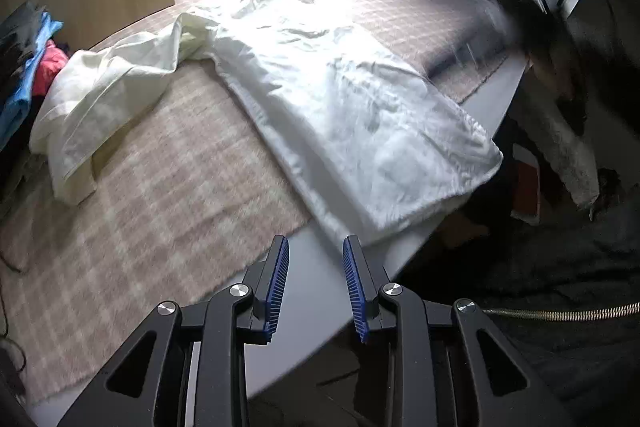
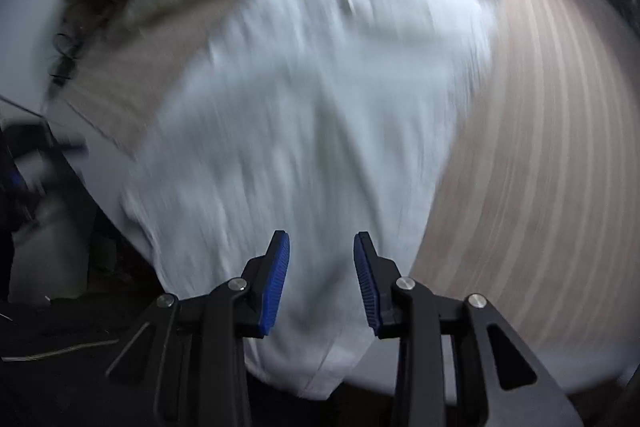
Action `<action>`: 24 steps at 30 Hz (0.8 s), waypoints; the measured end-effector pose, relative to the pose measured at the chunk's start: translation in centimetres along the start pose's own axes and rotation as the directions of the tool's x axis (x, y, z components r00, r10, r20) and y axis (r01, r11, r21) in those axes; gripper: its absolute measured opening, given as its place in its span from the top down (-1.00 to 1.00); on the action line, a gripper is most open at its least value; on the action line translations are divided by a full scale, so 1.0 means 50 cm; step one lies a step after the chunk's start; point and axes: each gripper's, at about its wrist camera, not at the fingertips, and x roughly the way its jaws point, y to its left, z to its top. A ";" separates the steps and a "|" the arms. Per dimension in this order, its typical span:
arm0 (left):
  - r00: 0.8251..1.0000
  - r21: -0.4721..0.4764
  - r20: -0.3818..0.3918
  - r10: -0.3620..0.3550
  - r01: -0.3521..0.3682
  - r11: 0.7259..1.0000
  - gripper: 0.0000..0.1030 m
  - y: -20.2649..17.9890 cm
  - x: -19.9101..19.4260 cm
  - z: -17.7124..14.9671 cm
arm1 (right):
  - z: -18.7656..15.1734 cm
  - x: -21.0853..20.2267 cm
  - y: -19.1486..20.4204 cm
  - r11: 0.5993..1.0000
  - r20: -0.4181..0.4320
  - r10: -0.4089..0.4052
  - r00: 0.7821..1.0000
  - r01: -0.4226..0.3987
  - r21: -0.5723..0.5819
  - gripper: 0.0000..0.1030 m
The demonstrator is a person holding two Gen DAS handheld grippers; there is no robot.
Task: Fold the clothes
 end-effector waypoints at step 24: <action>0.999 -0.119 -0.024 -0.032 0.029 0.993 0.59 -0.060 0.152 0.037 | 0.583 0.094 0.155 0.936 -0.038 -0.234 0.971 0.215 -0.278 0.33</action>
